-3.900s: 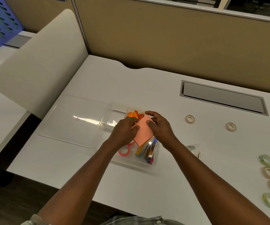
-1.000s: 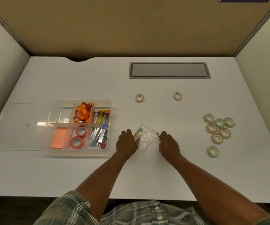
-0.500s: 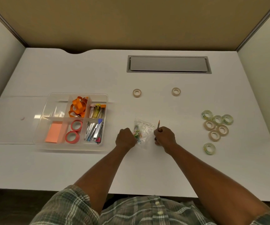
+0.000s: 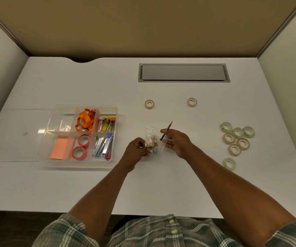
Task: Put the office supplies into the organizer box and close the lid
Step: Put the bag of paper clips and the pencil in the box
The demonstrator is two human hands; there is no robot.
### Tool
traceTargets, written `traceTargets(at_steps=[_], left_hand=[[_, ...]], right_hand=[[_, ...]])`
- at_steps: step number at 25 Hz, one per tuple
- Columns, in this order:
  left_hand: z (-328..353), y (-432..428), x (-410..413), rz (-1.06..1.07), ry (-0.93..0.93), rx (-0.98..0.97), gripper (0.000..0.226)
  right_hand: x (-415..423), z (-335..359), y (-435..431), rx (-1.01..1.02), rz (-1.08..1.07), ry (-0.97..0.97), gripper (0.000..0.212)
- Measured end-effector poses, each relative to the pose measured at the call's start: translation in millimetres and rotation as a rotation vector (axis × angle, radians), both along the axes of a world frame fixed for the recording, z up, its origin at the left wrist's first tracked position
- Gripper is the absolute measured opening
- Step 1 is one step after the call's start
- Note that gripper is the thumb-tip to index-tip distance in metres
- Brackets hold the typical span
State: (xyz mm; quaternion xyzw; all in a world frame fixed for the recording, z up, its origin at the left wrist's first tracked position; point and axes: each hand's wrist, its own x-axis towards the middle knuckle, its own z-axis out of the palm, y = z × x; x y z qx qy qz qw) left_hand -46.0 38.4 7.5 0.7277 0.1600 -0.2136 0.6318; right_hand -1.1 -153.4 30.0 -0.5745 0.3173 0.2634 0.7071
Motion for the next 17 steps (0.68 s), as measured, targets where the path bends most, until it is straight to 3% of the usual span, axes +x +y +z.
traceTargets(at_steps=[4, 9, 11, 17], left_hand=[[5, 9, 2, -0.012, 0.0, -0.037, 0.016], [23, 24, 12, -0.012, -0.003, -0.055, 0.036], [32, 34, 19, -0.016, -0.021, -0.088, 0.03], [59, 77, 34, 0.015, -0.076, -0.311, 0.024]], right_hand=[[12, 18, 6, -0.006, 0.06, -0.039, 0.017], [25, 53, 25, 0.039, 0.205, -0.24, 0.02], [30, 66, 35, 0.072, 0.24, -0.279, 0.02], [43, 88, 74, 0.141, 0.189, -0.171, 0.017]])
